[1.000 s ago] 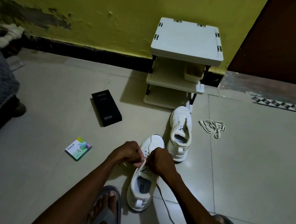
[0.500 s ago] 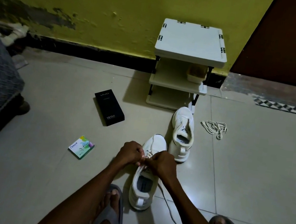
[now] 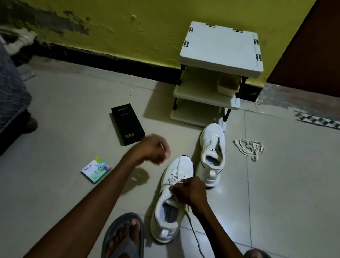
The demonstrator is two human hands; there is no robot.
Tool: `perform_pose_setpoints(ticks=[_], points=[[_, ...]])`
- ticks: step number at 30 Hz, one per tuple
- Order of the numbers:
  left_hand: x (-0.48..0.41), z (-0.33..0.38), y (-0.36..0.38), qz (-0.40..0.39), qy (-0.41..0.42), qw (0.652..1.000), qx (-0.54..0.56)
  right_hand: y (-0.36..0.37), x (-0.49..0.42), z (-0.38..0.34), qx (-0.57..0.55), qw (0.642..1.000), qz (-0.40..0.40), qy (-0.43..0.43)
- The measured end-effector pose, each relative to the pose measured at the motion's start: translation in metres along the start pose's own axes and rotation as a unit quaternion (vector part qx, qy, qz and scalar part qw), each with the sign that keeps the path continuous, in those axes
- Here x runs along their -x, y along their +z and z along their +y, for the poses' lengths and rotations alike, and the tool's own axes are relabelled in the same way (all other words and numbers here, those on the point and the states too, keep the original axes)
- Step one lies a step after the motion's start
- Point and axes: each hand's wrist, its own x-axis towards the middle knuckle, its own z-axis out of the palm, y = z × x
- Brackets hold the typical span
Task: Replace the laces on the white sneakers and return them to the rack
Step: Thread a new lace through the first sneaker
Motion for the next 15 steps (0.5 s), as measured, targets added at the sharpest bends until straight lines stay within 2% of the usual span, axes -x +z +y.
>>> perform_pose_setpoints(ticks=[2, 3, 5, 7, 11, 15], points=[[0.001, -0.018, 0.022, -0.093, -0.024, 0.988, -0.123, 0.000, -0.001, 0.002, -0.018, 1.000, 0.001, 0.003], [0.002, -0.025, 0.033, -0.109, -0.019, 0.981, -0.158, 0.000, -0.001, 0.002, -0.024, 1.000, 0.001, 0.004], [0.004, -0.036, 0.051, -0.077, 0.017, 0.979, -0.187, -0.001, -0.001, 0.002, -0.025, 1.000, -0.005, 0.004], [0.008, -0.041, 0.058, -0.029, 0.037, 0.983, -0.178, -0.001, 0.000, 0.002, -0.036, 0.999, -0.014, 0.008], [0.010, -0.047, 0.054, 0.016, 0.043, 0.997, -0.058, -0.002, 0.001, 0.001, -0.057, 0.998, -0.022, 0.016], [0.011, -0.046, 0.053, 0.011, 0.020, 0.997, -0.075, -0.002, 0.002, 0.002, -0.058, 0.998, -0.019, 0.021]])
